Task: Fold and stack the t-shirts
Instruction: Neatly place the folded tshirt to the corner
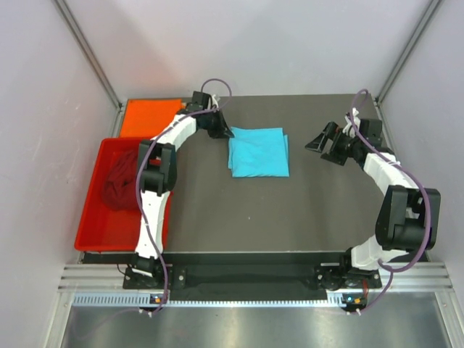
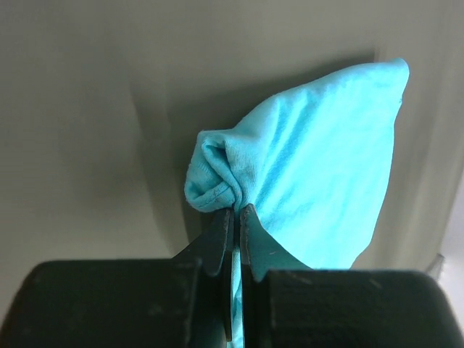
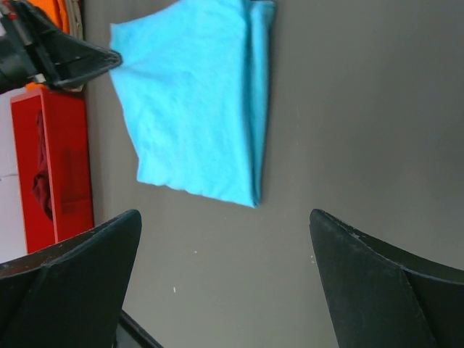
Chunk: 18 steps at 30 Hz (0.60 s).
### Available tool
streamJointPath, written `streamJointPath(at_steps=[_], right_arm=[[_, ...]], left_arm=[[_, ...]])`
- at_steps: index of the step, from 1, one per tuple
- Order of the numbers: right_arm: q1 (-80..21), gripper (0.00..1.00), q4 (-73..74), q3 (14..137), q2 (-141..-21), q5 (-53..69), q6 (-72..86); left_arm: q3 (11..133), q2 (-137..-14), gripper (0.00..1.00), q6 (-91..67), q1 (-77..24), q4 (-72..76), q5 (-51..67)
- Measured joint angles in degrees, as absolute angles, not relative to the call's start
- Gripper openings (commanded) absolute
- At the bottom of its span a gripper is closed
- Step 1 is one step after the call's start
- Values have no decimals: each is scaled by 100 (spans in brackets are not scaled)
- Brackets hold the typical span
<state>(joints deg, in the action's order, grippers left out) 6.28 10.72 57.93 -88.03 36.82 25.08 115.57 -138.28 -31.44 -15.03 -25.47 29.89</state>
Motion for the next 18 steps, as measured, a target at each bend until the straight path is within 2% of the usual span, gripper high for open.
streamJointPath(at_steps=[18], right_arm=[[508,100,1160,5730,-8541,3677,2561]], left_arm=[[12427,-13113,0,-902,-1306,-3597,454]])
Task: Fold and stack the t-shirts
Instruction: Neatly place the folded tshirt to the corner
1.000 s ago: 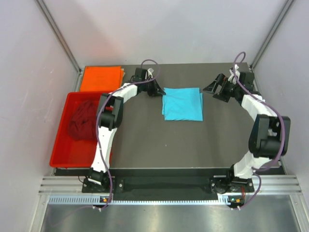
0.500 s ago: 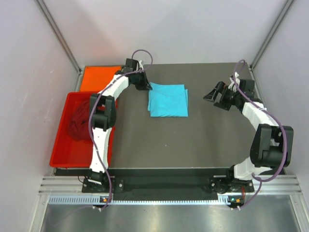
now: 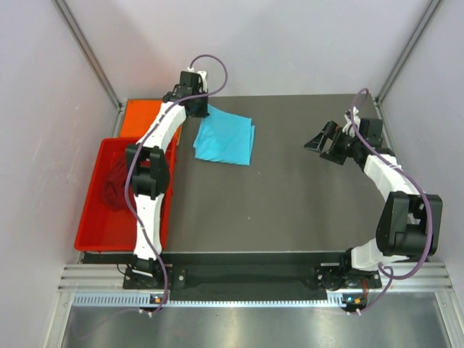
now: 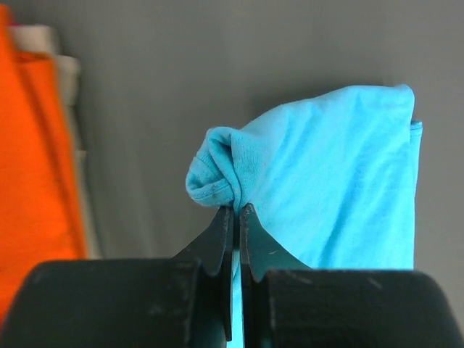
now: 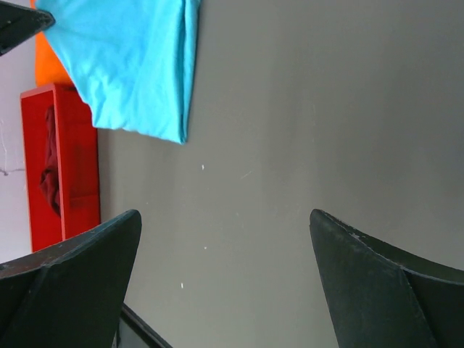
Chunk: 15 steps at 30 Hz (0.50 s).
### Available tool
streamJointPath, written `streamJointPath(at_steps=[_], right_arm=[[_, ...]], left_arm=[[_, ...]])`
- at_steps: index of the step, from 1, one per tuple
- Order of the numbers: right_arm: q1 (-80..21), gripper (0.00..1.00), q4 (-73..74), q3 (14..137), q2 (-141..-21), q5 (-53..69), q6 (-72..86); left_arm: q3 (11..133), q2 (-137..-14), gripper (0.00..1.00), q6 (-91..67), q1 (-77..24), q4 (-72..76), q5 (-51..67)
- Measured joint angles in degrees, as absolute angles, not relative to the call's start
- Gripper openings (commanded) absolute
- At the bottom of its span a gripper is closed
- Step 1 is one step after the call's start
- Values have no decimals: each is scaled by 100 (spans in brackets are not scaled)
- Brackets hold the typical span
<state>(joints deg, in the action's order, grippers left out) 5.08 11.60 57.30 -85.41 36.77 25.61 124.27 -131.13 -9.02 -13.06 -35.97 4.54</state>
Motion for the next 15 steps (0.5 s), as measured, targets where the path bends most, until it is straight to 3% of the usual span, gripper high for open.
streamJointPath(at_steps=[15], right_arm=[[499,100,1184,5730,-8324,3717,2554]], left_arm=[[12444,-12665,0,633,-969,-3339,-1002]])
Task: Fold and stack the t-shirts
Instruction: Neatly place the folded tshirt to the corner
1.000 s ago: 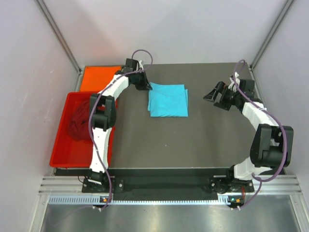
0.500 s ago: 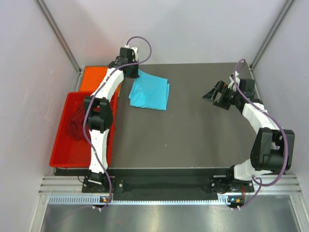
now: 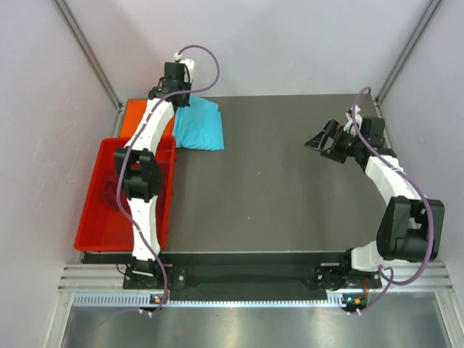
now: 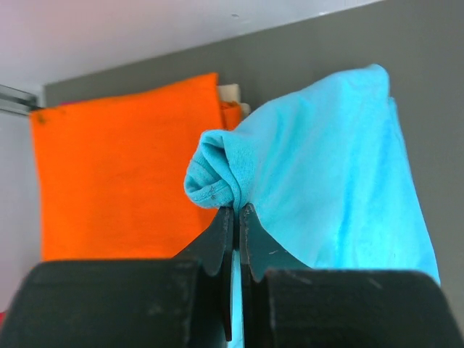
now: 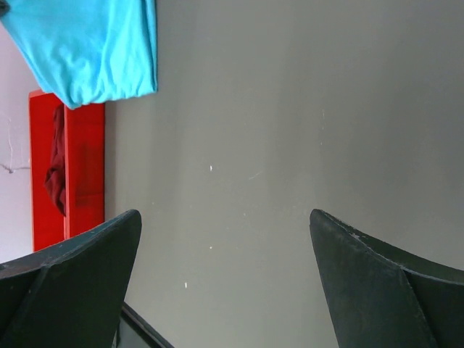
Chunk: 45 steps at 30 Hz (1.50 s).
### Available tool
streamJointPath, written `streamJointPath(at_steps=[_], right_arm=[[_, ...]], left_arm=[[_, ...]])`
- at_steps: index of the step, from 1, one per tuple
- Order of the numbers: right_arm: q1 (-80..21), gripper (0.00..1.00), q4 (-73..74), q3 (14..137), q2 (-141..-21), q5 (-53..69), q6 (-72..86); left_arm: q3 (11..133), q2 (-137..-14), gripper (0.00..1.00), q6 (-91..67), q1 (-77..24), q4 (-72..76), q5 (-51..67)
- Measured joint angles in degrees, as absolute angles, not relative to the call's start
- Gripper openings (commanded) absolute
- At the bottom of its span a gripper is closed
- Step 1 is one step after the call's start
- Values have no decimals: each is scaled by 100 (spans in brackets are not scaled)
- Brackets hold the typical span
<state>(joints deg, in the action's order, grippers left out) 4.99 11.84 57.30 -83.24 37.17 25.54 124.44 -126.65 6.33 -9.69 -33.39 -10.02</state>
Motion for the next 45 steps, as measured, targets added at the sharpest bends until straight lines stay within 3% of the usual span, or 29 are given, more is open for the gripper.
streamJointPath(at_steps=[12,32,40,42,45], right_arm=[[499,100,1212,5754,-8324,3717,2550],[499,100,1216,5819,-8324,3710,2554],[499,100,1201,5819,-8331,3686,2554],[499,100,1199,5819,-8337,3669,2554],[497,100,1199,5819,-8353,3640,2554]], left_arm=[[12569,-12296,0,1219,-436,-3103,-1002],[12613,-12558,0,718,1350,-2110,1063],[12669,-13067,0,543,1428,-1728,1400],[12680,-13176,7,510,1406,-1616,1409],[12715,-13338,33,423,1382,-1459,1328]])
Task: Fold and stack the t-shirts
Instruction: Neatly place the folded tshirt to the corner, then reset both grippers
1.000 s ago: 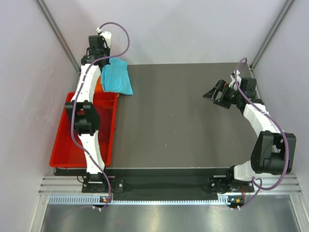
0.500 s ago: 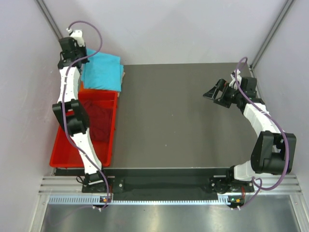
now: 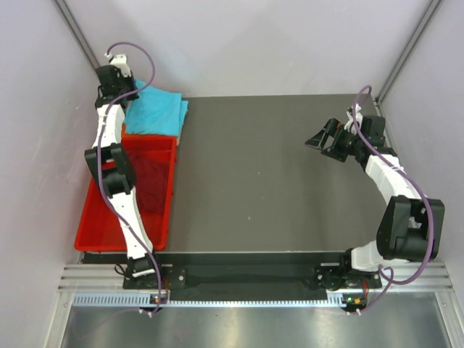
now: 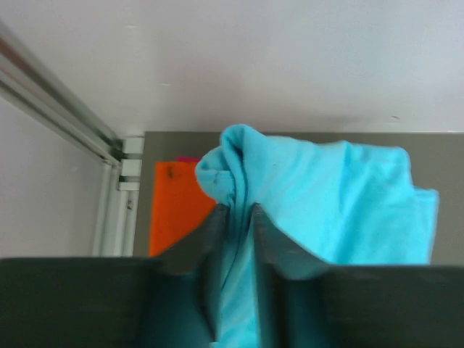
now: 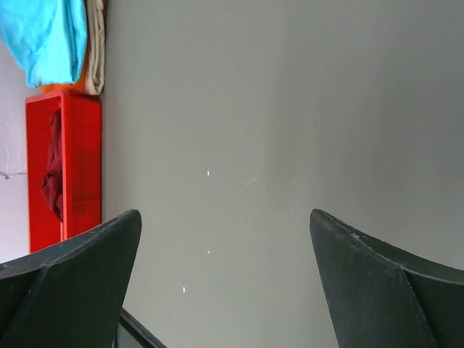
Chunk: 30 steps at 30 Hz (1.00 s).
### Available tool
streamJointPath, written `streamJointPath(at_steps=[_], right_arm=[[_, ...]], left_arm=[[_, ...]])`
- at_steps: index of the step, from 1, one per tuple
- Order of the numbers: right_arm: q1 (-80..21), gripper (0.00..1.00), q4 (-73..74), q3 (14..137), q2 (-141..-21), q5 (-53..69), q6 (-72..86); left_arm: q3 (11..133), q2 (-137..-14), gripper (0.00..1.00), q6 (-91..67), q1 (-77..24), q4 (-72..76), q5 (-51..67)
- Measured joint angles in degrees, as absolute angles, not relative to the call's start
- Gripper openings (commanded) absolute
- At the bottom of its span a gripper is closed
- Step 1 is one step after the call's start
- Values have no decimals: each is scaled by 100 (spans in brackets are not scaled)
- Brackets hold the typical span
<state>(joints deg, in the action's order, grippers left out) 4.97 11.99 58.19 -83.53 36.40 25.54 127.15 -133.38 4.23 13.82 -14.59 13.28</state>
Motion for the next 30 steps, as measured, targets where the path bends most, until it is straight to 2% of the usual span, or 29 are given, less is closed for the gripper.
streamJointPath(at_steps=[2,6,13,20,25,26,27,29,30], right_arm=[[497,100,1199,5819,-8366,3607,2554],[497,100,1203,5819,-8405,3555,2552],[495,100,1249,5822,-8405,3479,2550],[325,100,1682,6047,-8392,3367,2545],[158,100,2115,6171,-7909,3175,2477],[137,100,2206,6171,-7738,3124,2449],[123,100,2290,6171,-7522,3065,2414],[115,100,2443,6163,-7094,2945,2357],[117,100,2477,6152,-6895,2895,2344]], left_arm=[[12739,-13421,50,307,1382,-1350,1094],[12739,-13463,60,75,1385,-1278,475],[12363,-13203,61,-419,1385,-1162,198],[10982,-12147,60,-1192,1240,-1286,871],[9937,-11083,60,-1435,541,-1522,1173],[9701,-10822,68,-1472,311,-1540,1264],[9417,-10541,70,-1485,62,-1520,1313],[8829,-9907,89,-1505,-534,-1573,1461],[8593,-9651,94,-1520,-799,-1575,1516]])
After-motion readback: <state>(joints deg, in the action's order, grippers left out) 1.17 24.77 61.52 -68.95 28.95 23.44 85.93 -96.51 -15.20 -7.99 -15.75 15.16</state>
